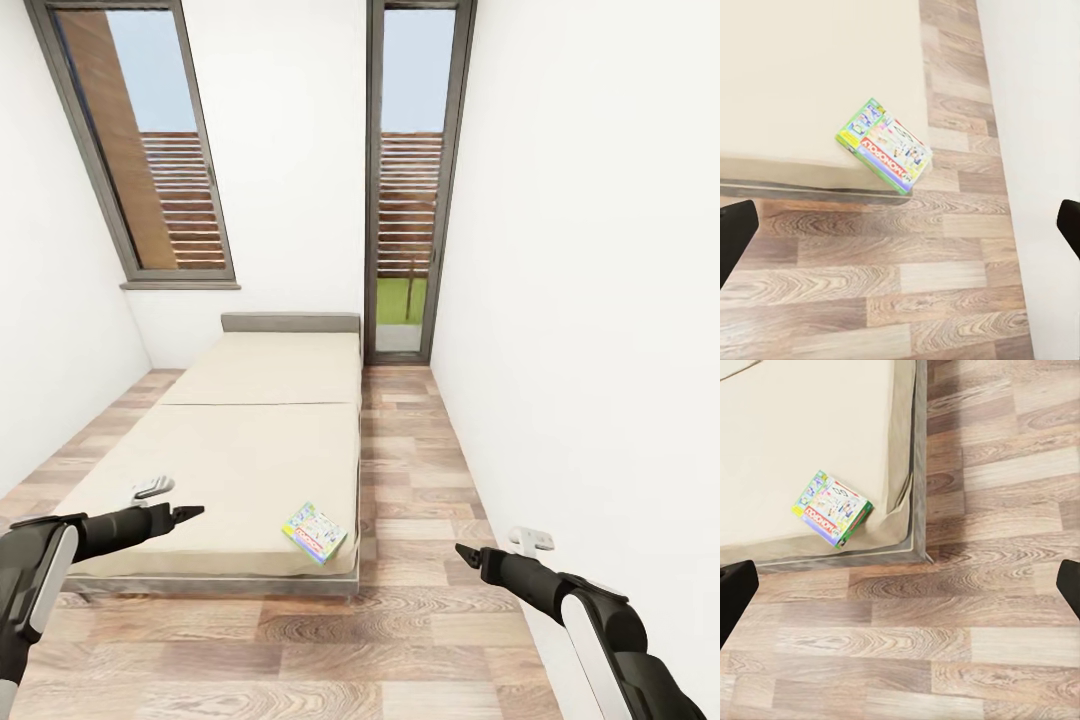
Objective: Put all the toys in the child's room - the three board games (two on the bed and one on the table), the two jigsaw puzzles on the table, and the tennis ball on the table - inside the toy box on the table in the child's room.
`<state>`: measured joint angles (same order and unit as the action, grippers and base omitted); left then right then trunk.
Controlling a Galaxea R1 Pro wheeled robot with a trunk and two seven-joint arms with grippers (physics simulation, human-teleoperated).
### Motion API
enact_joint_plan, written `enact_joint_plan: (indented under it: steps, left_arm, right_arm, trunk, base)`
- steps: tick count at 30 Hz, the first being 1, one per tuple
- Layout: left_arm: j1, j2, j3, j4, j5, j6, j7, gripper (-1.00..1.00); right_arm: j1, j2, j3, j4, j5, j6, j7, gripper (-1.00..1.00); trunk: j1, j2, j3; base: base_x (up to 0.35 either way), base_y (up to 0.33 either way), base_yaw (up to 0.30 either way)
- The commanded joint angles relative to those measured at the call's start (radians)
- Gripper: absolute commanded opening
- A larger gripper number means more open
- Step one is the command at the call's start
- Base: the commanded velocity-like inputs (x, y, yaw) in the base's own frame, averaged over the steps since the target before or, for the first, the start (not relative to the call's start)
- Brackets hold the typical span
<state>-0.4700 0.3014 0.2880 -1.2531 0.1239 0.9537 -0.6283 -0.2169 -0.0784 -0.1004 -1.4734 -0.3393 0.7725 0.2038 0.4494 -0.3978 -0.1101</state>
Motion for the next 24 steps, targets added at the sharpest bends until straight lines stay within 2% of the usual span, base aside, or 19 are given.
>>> enact_joint_plan:
  steps: [1, 6, 10, 17, 19, 22, 24]
  left_arm:
    - [-0.001, -0.002, 0.000, 0.001, 0.008, 0.008, 0.001, 1.00]
    - [-0.001, -0.007, -0.002, 0.012, 0.008, 0.010, 0.001, 1.00]
    - [-0.004, -0.009, -0.003, 0.059, 0.009, 0.009, 0.000, 1.00]
    - [-0.014, -0.010, -0.002, 0.160, 0.021, 0.009, 0.000, 1.00]
    - [-0.016, -0.010, -0.002, 0.186, 0.029, 0.008, 0.000, 1.00]
    - [-0.018, -0.010, 0.000, 0.247, 0.064, 0.005, 0.001, 1.00]
    - [-0.019, -0.009, 0.001, 0.269, 0.083, 0.003, 0.002, 1.00]
  right_arm:
    - [-0.001, 0.000, -0.001, -0.001, 0.003, 0.005, 0.006, 1.00]
    - [-0.001, 0.003, -0.001, -0.001, 0.003, 0.005, 0.006, 1.00]
    - [-0.001, 0.007, -0.001, 0.000, 0.003, 0.005, 0.007, 1.00]
    - [-0.001, 0.038, -0.001, 0.002, 0.003, 0.004, 0.009, 1.00]
    - [-0.001, 0.051, -0.001, 0.002, 0.003, 0.004, 0.010, 1.00]
    - [-0.001, 0.078, 0.000, 0.002, 0.004, 0.005, 0.011, 1.00]
    - [-0.001, 0.084, 0.001, 0.004, 0.004, 0.005, 0.011, 1.00]
  trunk:
    - [0.001, -0.002, -0.002]
    - [0.001, -0.002, -0.002]
    - [0.001, -0.002, -0.002]
    - [0.001, -0.002, -0.002]
    - [0.001, -0.002, -0.002]
    - [0.012, -0.023, -0.012]
    - [0.020, -0.037, -0.018]
  base:
    - [0.001, -0.001, 0.000]
    - [0.000, 0.000, 0.000]
    - [0.000, 0.000, 0.000]
    - [0.000, 0.000, 0.000]
    - [0.000, 0.000, 0.000]
    - [0.000, 0.000, 0.000]
    - [0.000, 0.000, 0.000]
